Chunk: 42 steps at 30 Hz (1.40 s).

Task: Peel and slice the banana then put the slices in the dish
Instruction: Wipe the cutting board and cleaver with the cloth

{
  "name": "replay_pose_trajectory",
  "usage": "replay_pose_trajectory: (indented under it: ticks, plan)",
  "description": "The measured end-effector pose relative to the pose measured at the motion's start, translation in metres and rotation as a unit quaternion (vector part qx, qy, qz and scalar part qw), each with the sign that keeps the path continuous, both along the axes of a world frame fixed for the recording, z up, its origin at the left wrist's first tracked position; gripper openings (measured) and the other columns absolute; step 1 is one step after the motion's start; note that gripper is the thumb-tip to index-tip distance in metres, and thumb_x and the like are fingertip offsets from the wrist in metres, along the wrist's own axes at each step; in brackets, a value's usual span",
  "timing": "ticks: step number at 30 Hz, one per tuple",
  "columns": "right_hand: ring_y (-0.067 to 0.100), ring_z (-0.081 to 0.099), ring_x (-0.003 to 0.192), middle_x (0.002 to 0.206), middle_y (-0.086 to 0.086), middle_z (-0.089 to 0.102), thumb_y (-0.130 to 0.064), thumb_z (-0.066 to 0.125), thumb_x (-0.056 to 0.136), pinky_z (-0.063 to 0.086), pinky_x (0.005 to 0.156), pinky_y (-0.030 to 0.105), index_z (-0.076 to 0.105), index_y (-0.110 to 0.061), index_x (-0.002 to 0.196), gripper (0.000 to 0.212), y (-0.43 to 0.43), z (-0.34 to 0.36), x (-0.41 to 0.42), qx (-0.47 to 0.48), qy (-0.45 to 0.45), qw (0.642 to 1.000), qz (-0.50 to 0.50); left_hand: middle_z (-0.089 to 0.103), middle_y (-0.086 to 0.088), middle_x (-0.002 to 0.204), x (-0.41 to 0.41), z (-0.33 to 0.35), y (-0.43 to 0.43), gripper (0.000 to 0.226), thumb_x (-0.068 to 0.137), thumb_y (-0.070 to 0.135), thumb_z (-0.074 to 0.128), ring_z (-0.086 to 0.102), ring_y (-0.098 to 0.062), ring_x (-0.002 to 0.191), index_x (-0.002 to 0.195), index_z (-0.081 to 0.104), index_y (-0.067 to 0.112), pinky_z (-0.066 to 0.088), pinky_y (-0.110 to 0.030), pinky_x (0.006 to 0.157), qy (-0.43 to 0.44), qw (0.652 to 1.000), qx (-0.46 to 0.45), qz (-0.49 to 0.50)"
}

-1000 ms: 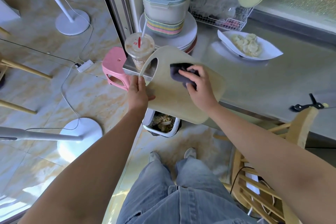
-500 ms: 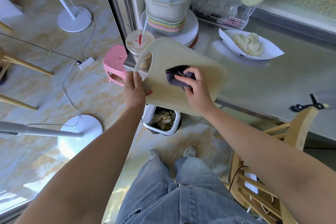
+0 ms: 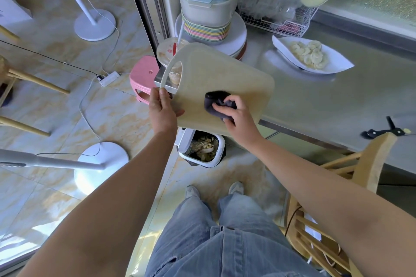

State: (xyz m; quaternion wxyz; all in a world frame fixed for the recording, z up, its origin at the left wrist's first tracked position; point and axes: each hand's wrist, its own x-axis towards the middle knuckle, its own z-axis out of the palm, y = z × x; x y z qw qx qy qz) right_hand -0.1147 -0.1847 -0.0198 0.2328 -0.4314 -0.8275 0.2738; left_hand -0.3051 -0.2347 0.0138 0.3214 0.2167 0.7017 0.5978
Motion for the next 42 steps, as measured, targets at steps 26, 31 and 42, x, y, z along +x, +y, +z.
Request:
replay_pose_trajectory:
  ticks: [26, 31, 42]
  plan:
    - [0.029, 0.046, 0.103, 0.109, 0.013, 0.051, 0.006, 0.046, 0.081, 0.035, 0.096, 0.028, 0.070, -0.013, 0.113, 0.044, 0.000, 0.026, -0.027, 0.059, -0.008, 0.991, 0.117, 0.036, 0.007, 0.067, 0.009, 0.005, 0.008, 0.031, 0.103, 0.023, 0.038, 0.032, -0.007, 0.060, 0.072, 0.036, 0.022, 0.030, -0.021, 0.057, 0.016, 1.000, -0.003, -0.026]
    - [0.027, 0.048, 0.102, 0.104, 0.010, 0.053, 0.009, 0.054, 0.078, 0.043, 0.091, 0.045, 0.074, -0.014, 0.099, 0.036, -0.013, 0.003, 0.017, 0.004, -0.079, 0.992, 0.102, 0.035, 0.008, 0.068, 0.001, 0.014, 0.011, 0.030, 0.104, 0.025, 0.034, 0.030, -0.006, 0.061, 0.074, 0.039, 0.024, 0.026, -0.021, 0.055, -0.008, 1.000, 0.015, -0.006]
    - [0.027, 0.048, 0.106, 0.109, 0.008, 0.051, 0.011, 0.052, 0.079, 0.040, 0.097, 0.039, 0.075, -0.015, 0.102, 0.041, -0.015, -0.010, 0.041, -0.064, -0.105, 0.989, 0.082, 0.032, 0.006, 0.067, 0.012, 0.007, 0.007, 0.032, 0.104, 0.024, 0.034, 0.029, -0.005, 0.058, 0.072, 0.036, 0.021, 0.025, -0.017, 0.052, 0.007, 1.000, -0.003, 0.000]
